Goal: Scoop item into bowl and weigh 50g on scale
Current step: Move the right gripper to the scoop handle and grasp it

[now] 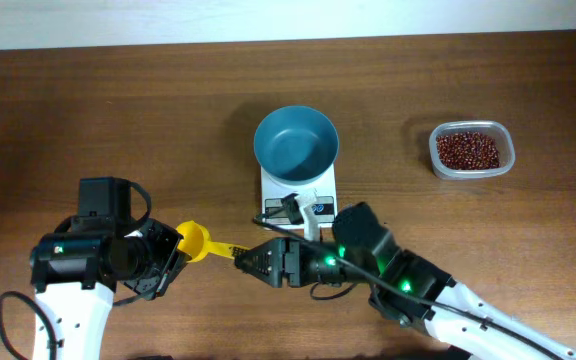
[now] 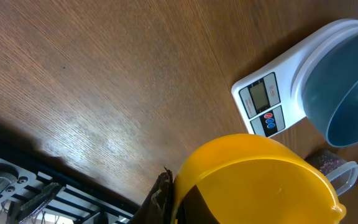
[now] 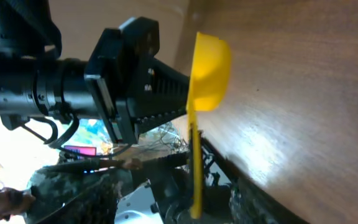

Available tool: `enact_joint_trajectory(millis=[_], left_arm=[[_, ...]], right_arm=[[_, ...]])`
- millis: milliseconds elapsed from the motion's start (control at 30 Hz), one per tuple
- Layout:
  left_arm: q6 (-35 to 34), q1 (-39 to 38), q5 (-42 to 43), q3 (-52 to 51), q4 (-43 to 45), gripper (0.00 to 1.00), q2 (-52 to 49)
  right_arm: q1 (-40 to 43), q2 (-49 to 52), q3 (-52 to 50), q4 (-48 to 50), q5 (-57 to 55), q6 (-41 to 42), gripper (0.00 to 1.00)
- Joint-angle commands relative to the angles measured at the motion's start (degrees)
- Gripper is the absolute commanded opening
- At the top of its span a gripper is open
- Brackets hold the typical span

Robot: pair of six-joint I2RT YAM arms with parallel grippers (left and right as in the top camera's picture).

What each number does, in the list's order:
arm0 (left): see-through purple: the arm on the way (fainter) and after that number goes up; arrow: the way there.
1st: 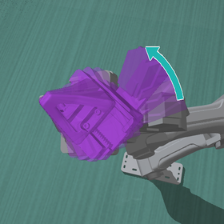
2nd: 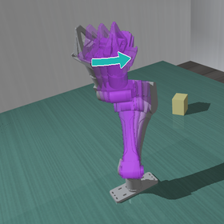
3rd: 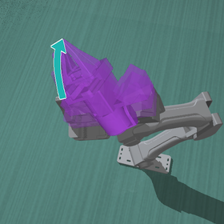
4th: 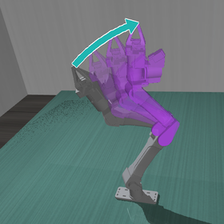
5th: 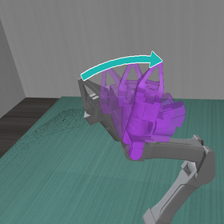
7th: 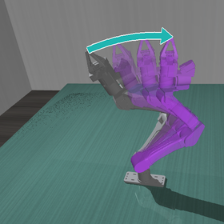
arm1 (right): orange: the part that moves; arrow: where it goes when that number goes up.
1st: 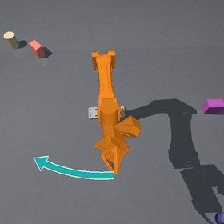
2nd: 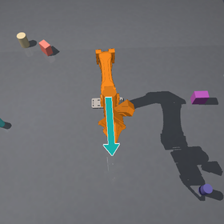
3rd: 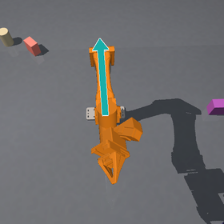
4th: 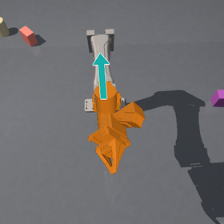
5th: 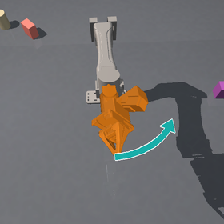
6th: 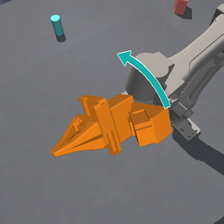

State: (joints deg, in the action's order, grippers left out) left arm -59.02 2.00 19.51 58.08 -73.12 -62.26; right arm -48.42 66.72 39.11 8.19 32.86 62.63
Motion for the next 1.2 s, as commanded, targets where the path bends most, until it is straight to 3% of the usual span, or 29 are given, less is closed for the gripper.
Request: enact_joint_trajectory(millis=[0,133,500,667,1167], left_arm=[[-0.52,0.02,-0.39,1.01,-0.07,0.0,0.52],[-0.52,0.02,-0.39,1.01,-0.09,0.0,0.52],[0.79,0.02,1.29,1.01,-0.07,0.0,0.52],[0.81,0.02,1.29,1.01,-0.09,0.0,0.52],[4.94,0.02,0.68,1.01,-1.81,0.0,0.52]], right_arm=[[-3.65,0.31,0.66,0.66,-9.88,1.33,0.57],[-4.61,0.74,0.66,2.73,-14.29,1.31,0.54],[-4.61,5.77,0.66,7.3,-11.69,1.27,0.44],[-4.61,5.77,0.66,7.3,-10.8,1.29,0.33],[-4.61,5.77,0.66,7.23,-8.81,0.63,0.27]])
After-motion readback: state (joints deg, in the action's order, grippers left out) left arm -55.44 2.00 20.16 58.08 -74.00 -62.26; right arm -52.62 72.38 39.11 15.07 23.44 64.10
